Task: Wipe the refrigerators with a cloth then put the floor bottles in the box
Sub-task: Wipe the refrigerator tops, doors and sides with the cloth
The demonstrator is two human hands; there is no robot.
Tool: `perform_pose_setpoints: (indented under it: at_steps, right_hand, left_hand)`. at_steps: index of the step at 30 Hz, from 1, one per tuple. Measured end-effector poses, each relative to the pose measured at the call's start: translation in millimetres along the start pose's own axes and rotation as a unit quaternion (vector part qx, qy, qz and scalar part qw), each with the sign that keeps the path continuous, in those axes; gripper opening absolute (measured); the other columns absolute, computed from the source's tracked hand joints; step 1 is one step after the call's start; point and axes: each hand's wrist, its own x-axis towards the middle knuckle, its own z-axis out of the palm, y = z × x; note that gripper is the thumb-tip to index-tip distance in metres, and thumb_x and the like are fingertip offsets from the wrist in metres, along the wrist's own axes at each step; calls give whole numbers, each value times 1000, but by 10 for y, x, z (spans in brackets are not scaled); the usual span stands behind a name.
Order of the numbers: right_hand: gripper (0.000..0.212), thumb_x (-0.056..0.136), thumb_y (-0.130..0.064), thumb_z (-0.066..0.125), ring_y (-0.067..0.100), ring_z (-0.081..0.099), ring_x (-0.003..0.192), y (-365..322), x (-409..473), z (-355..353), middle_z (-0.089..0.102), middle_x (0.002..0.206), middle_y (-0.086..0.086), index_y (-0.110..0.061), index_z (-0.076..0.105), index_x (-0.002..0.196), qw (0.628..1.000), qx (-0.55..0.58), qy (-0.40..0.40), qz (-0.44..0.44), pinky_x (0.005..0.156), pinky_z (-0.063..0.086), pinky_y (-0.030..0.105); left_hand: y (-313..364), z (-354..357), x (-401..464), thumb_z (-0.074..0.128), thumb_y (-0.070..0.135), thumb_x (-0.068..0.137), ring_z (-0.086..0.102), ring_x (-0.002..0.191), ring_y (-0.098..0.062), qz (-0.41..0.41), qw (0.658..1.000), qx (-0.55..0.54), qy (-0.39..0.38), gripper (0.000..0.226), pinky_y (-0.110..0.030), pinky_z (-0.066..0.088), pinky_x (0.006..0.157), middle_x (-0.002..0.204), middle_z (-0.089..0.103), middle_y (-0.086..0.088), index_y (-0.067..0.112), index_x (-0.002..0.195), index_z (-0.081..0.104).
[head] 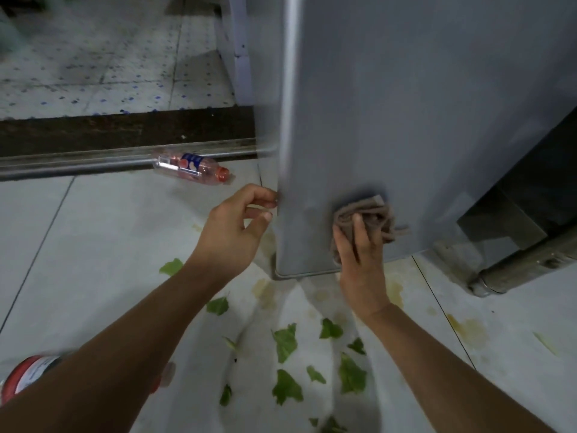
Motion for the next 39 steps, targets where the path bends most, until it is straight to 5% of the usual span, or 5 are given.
perform_pose_setpoints:
  at_steps: [14, 21, 31, 36, 39]
  right_hand:
    - [54, 96, -4, 33, 23, 24, 137, -56, 671, -145, 41, 146, -13, -26, 37, 145, 956, -119, 46, -265, 114, 11, 43]
    - [54, 85, -10, 41, 13, 51, 126, -32, 180, -46, 42, 143, -15, -27, 51, 135, 866, -138, -205, -435, 79, 56, 43]
    - [47, 93, -6, 29, 17, 44, 127, -207, 438, 152, 60, 130, -3, -19, 65, 122, 911, -113, -93, -386, 116, 12, 38]
    - [55, 89, -18, 39, 18, 21, 144, -230, -48, 409, 26, 155, 0, -23, 36, 144, 832, -143, -340, -415, 110, 36, 41]
    - [67, 97, -8, 30, 22, -33, 137, -138, -177, 439, -38, 148, 4, -17, -9, 150, 760, -197, -415, -460, 115, 24, 50]
  left_hand:
    - [-277, -259, -133, 51, 10, 93, 61, 90, -11, -45, 998, 33, 29, 22, -14, 47, 72, 104, 62, 6, 26, 107, 55]
    - [-405, -277, -180, 54, 10, 91, 59, 85, -7, -41, 998, 41, 38, 23, -7, 42, 68, 103, 63, 5, 21, 111, 56]
    - [-581, -178, -179, 56, 8, 89, 60, 86, -13, -25, 998, 52, 20, 21, -9, 43, 71, 101, 64, -1, 15, 110, 58]
    - [-585, -184, -234, 55, 11, 90, 61, 86, -12, -40, 998, 55, 9, 21, -16, 46, 71, 100, 64, 4, 19, 109, 57]
    - [-523, -180, -250, 55, 11, 90, 61, 86, -14, -19, 998, 55, 11, 22, -25, 49, 78, 99, 64, 2, 17, 111, 57]
